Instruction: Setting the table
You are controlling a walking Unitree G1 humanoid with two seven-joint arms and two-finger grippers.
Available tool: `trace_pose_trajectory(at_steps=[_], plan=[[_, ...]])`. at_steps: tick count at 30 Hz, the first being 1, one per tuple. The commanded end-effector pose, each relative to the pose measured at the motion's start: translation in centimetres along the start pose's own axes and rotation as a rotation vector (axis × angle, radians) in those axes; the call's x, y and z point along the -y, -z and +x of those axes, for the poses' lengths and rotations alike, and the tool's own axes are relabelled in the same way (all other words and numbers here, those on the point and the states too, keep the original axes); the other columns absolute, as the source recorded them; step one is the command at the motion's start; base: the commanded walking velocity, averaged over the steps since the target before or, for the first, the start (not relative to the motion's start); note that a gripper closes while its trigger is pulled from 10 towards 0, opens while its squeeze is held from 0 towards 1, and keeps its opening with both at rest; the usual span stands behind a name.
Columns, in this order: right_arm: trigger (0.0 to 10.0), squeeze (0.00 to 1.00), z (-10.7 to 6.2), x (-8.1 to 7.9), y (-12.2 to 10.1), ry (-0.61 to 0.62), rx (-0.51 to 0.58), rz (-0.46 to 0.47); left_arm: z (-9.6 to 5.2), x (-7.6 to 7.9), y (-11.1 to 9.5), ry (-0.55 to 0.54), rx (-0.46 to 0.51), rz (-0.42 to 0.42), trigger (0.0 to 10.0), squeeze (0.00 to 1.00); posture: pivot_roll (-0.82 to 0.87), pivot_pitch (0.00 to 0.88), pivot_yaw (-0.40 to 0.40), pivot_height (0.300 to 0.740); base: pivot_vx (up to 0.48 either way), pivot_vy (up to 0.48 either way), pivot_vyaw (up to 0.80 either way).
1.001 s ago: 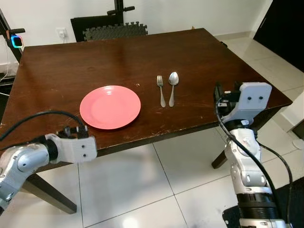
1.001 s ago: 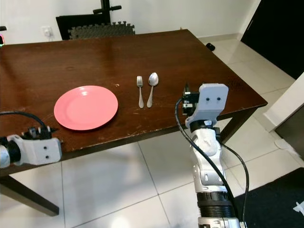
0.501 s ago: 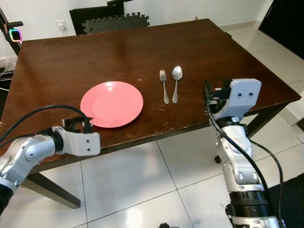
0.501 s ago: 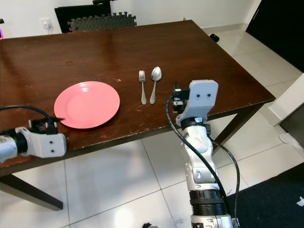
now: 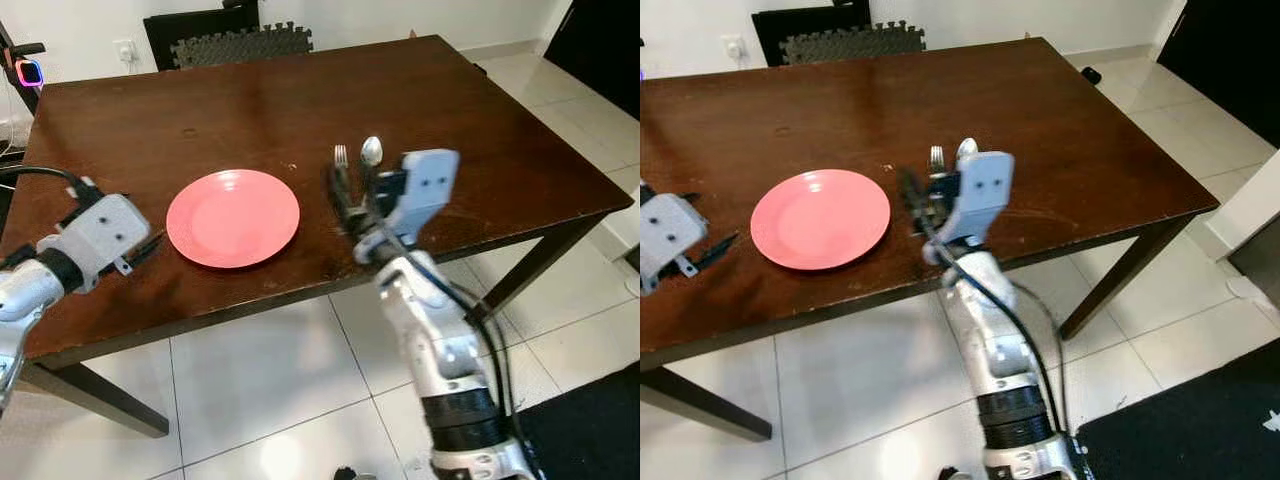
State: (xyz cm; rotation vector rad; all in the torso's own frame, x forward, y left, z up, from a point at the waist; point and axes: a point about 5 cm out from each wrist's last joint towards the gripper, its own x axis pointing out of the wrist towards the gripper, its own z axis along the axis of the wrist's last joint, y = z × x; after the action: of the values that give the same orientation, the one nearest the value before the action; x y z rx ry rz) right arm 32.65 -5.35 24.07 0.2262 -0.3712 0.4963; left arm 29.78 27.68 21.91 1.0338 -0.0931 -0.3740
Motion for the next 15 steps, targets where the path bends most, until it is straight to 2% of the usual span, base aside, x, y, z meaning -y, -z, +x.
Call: trace_pose_trajectory(at_steps=[1, 3, 5, 6, 11, 14, 15], plan=[[10.0, 0.00, -0.1, 0.3, 0.0, 0.008, -0.003, 0.002, 0.0, 1.4, 0.2, 0.076, 0.002, 0.061, 10.0, 0.00, 0.12, 0.145, 0.041, 0.740, 0.000, 0.000, 0.00], [10.0, 0.00, -0.1, 0.8, 0.0, 0.020, -0.006, -0.016, 0.6, 2.8, -0.2, 0.174, 0.025, 0.165, 10.0, 0.00, 0.12, 0.150, 0.041, 0.740, 0.000, 0.000, 0.00], [10.0, 0.00, -0.2, 1.3, -0.1, 0.037, -0.010, -0.019, 1.4, 4.3, -0.6, 0.273, 0.046, 0.223, 10.0, 0.00, 0.11, 0.152, 0.044, 0.740, 0.000, 0.000, 0.00], [10.0, 0.00, -0.3, 1.6, -0.2, 0.047, -0.008, -0.022, 1.9, 4.7, -0.8, 0.300, 0.056, 0.246, 10.0, 1.00, 0.10, 0.155, 0.051, 0.740, 0.000, 0.000, 0.00], [10.0, 0.00, -0.5, 2.2, -0.8, 0.081, 0.004, -0.031, 3.3, 4.5, -1.2, 0.312, 0.067, 0.264, 10.0, 1.00, 0.10, 0.159, 0.067, 0.740, 0.000, 0.000, 0.00], [10.0, 0.00, -0.8, 2.6, -1.0, 0.110, 0.012, -0.030, 4.4, 5.2, -1.1, 0.334, 0.069, 0.301, 10.0, 1.00, 0.09, 0.164, 0.074, 0.740, 0.000, 0.000, 0.00], [10.0, 0.00, -0.9, 2.6, -1.0, 0.115, 0.012, -0.032, 4.8, 5.5, -1.1, 0.339, 0.073, 0.313, 10.0, 0.73, 0.09, 0.166, 0.075, 0.740, 0.000, 0.000, 0.00]])
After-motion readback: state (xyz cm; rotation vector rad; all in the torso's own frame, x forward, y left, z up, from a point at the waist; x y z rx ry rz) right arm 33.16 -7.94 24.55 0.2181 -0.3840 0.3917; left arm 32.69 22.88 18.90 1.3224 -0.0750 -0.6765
